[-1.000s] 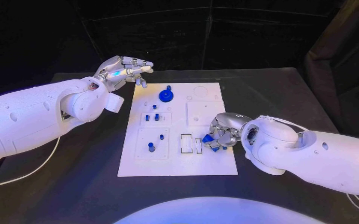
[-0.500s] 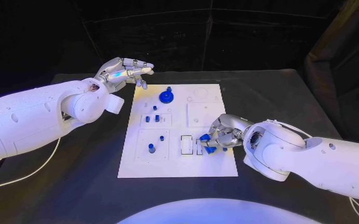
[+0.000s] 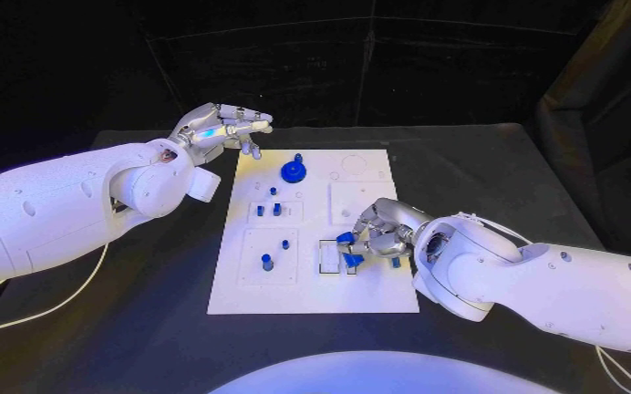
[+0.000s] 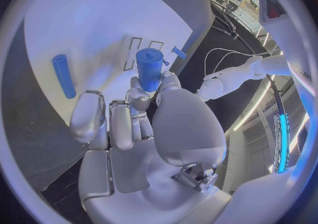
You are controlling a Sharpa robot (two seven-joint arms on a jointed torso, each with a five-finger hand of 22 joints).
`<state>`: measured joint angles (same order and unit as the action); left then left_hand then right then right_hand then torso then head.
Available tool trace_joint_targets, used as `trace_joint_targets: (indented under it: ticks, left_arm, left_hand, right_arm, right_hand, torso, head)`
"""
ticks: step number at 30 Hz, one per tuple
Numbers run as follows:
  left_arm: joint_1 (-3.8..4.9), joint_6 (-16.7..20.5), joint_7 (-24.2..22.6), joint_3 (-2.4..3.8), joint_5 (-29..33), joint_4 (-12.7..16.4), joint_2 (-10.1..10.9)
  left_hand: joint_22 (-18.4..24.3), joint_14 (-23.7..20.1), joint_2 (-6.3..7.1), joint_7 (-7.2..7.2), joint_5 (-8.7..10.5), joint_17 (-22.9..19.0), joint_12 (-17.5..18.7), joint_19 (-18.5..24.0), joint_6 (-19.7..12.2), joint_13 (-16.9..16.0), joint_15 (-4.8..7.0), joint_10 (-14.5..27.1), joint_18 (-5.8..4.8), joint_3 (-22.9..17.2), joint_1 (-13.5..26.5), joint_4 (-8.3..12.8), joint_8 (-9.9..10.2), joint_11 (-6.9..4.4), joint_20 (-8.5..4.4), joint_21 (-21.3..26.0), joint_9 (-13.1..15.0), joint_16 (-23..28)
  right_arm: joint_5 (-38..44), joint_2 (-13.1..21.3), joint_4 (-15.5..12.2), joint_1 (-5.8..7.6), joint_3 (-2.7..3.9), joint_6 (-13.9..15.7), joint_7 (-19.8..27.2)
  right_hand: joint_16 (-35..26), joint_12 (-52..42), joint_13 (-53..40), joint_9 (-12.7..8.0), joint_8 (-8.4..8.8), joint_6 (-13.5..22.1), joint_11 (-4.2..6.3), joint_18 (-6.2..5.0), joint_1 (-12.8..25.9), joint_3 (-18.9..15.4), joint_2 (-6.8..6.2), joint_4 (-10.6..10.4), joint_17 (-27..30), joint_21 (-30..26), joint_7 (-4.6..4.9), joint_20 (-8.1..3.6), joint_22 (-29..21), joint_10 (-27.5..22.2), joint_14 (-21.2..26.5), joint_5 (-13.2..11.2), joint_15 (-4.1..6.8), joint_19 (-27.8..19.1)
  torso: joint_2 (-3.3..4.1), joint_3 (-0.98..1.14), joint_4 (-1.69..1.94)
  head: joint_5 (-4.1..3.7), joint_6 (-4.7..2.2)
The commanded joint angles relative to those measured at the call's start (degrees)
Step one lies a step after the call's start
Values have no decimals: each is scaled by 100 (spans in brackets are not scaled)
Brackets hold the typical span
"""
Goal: Assemble the parts on the task board
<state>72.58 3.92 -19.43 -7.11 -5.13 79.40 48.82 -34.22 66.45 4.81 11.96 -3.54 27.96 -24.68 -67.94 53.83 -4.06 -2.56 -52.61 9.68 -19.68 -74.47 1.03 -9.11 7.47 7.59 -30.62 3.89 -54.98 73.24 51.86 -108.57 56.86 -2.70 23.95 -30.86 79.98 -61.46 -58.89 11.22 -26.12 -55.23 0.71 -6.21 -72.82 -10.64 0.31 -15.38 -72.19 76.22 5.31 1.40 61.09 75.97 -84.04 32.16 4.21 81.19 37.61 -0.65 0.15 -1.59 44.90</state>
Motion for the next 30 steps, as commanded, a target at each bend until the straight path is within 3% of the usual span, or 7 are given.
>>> trace_joint_targets:
  ticks: [1,8,15,21,30]
  left_arm:
    - [8,-93,3,3,18,13,-7]
    - [10,-95,11,4,18,32,2]
    - [11,-91,10,4,18,46,19]
    - [12,-89,9,4,18,55,26]
    - [13,-83,14,4,18,62,42]
  left_hand:
    - [5,-41,-13,-13,16,-5,-37,-18,-34,8,8,32,77,4,-29,33,-30,14,41,27,-1,-34]
    - [5,-41,-13,-13,16,-5,-37,-18,-34,8,8,32,77,4,-29,33,-30,14,41,27,-1,-34]
    - [6,-43,-13,-12,16,-7,-39,-18,-36,8,8,35,77,5,-30,35,-31,15,42,29,-1,-35]
    - [6,-43,-13,-12,16,-7,-39,-18,-36,8,8,35,77,5,-30,35,-31,15,42,29,-1,-35]
    - [6,-43,-13,-12,16,-7,-39,-18,-36,8,8,35,77,5,-30,35,-31,15,42,29,-1,-35]
  right_arm:
    - [-105,-134,63,8,3,100,-87]
    - [-84,-396,228,8,3,-81,-197]
    - [-70,-561,333,7,3,-199,-282]
    - [-42,-612,382,7,3,-309,-357]
    - [22,-617,385,7,3,-476,-400]
  right_hand:
    - [29,-15,-6,28,-37,-213,12,99,11,8,39,-29,-7,36,-168,0,4,31,-302,14,54,20]
    - [27,-6,-2,33,-37,-219,16,99,10,7,43,-32,-5,38,-171,-5,6,32,-302,2,59,21]
    - [27,19,-11,54,-16,-225,18,103,43,-40,29,-60,-9,45,-171,-18,20,43,-298,-169,65,23]
    - [28,50,-24,92,2,-240,15,105,120,-140,2,-81,-20,49,-171,-19,30,60,-297,-532,64,23]
    - [21,96,-35,146,15,-259,17,106,291,-292,2,-99,-22,54,-177,-18,46,67,-294,-860,63,21]
  torso:
    - [5,4,-5]
    - [5,0,0]
    - [7,5,-6]
    - [1,3,-1]
    - [-1,7,-8]
  head:
    - [14,5]
    - [42,38]
    - [75,62]
    - [98,87]
    - [114,103]
